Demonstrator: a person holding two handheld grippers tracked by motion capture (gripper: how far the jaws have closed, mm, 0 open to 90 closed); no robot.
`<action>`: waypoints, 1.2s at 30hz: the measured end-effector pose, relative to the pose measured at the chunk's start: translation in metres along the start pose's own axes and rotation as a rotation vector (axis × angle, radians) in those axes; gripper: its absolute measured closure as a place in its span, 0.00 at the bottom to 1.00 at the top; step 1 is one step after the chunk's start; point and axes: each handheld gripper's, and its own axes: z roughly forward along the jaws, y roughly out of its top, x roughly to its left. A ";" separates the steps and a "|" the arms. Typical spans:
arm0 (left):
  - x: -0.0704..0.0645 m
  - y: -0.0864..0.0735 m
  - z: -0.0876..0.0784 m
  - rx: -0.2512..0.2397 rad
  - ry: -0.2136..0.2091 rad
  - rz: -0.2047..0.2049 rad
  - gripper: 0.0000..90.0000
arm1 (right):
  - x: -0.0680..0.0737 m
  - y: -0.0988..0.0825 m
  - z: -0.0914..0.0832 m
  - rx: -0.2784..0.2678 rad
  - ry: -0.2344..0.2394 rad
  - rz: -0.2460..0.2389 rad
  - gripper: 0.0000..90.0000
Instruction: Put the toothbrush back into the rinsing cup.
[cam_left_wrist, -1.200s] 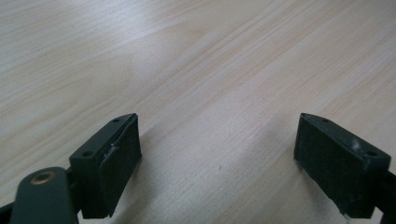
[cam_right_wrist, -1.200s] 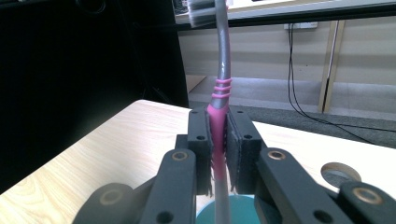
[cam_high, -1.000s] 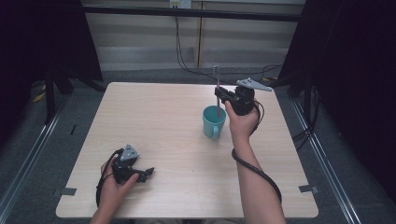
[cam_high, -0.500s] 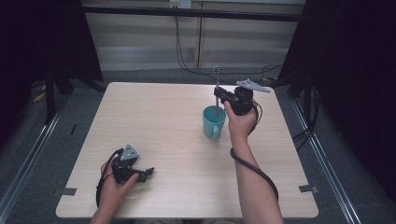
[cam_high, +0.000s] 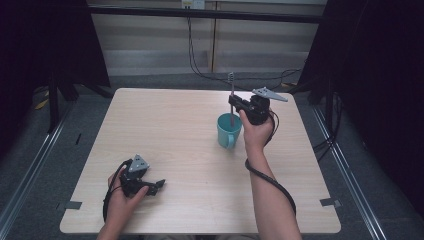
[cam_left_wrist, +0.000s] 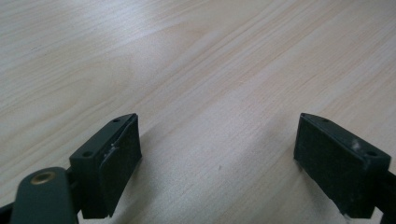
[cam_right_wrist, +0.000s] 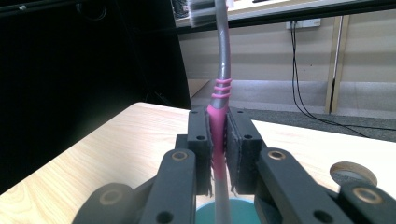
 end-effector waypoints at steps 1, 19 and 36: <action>0.000 0.000 0.000 0.000 -0.001 0.000 0.16 | 0.000 -0.001 0.001 0.001 0.001 -0.002 0.91; 0.000 0.000 0.000 -0.002 -0.004 0.001 0.16 | -0.009 -0.024 0.008 0.000 -0.011 0.027 0.91; 0.000 0.000 0.000 -0.002 -0.004 0.001 0.16 | -0.014 -0.042 0.009 0.017 -0.019 0.019 0.91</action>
